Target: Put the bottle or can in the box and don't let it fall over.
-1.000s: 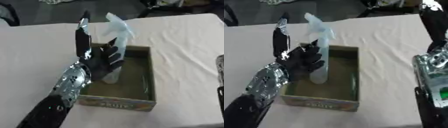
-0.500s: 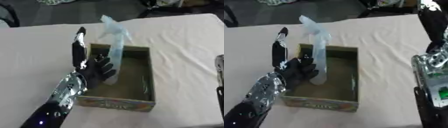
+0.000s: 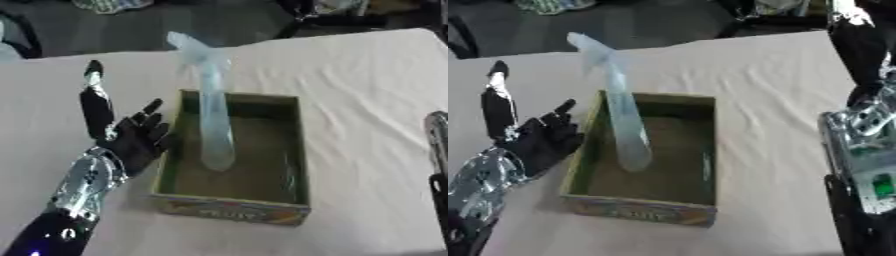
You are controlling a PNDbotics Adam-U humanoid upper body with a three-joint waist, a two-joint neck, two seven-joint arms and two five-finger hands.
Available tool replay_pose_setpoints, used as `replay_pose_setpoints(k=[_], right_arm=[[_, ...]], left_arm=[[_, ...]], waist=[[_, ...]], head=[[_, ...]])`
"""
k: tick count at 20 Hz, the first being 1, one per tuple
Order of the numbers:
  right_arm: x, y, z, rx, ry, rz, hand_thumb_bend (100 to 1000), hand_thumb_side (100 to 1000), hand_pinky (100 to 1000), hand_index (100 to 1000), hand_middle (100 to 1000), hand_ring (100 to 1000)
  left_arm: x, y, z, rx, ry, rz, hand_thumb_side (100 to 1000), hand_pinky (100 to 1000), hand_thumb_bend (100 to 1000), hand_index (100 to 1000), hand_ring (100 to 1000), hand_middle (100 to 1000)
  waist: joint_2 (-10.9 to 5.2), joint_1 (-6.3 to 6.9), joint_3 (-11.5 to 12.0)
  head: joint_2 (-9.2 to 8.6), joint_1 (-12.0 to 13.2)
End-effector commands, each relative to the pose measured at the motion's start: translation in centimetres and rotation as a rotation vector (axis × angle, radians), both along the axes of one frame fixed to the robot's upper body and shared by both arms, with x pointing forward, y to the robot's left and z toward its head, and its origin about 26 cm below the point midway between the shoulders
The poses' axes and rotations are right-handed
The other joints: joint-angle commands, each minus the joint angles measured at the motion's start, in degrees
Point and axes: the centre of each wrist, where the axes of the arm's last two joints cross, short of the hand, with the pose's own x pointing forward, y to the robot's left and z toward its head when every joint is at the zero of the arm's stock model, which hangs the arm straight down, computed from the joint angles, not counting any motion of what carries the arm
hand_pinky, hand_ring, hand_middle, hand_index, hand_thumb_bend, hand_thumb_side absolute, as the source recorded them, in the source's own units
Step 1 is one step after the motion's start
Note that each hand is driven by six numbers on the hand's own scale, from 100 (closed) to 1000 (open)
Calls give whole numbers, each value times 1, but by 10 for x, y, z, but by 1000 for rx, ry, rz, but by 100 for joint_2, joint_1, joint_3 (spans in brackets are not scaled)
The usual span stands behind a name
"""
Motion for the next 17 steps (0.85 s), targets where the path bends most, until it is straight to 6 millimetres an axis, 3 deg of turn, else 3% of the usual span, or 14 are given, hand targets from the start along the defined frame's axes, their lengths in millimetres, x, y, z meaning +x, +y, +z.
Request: replay_pose_setpoints(k=[1, 8, 10, 11, 12, 13, 15, 17], right_arm=[[-4, -4, 10, -19, -39, -14, 674, 183, 842, 799, 805, 608], [-4, -5, 11, -13, -50, -22, 673, 184, 842, 799, 804, 608], [-4, -6, 11, -13, -51, -25, 673, 184, 842, 799, 804, 608], [-4, -6, 11, -13, -51, -25, 673, 184, 842, 799, 804, 608], [-4, -6, 11, -14, -51, -26, 673, 184, 842, 799, 804, 608], [-4, -6, 11, -14, -51, -26, 673, 183, 842, 799, 804, 608], [-5, -6, 11, -14, -50, -27, 673, 183, 842, 799, 804, 608], [-5, -7, 11, -13, -47, -27, 674, 182, 842, 799, 804, 608]], left_arm=[[-2, 26, 15, 6, -55, 125, 1000, 100, 695, 961, 100, 149], [-10, 85, 22, 41, -161, 440, 1000, 100, 733, 966, 100, 222], [-16, 105, 32, 104, -250, 574, 1000, 100, 719, 956, 100, 297], [-19, 111, 37, 138, -298, 631, 1000, 124, 653, 936, 148, 412], [-23, 118, 44, 172, -368, 692, 1000, 229, 608, 926, 220, 472], [-27, 123, 50, 204, -435, 743, 1000, 456, 512, 913, 367, 578], [-31, 134, 60, 291, -579, 846, 987, 665, 426, 912, 529, 719], [-33, 143, 67, 408, -712, 939, 912, 876, 330, 914, 760, 890]], waist=[[-133, -9, 13], [-129, -5, 19], [-128, -9, 28], [-128, -12, 29], [-127, -18, 34], [-126, -24, 37], [-123, -39, 44], [-116, -56, 49]], head=[[-83, -47], [-95, -100], [-96, -112], [-97, -110], [-99, -104], [-101, -95], [-110, -73], [-128, -56]])
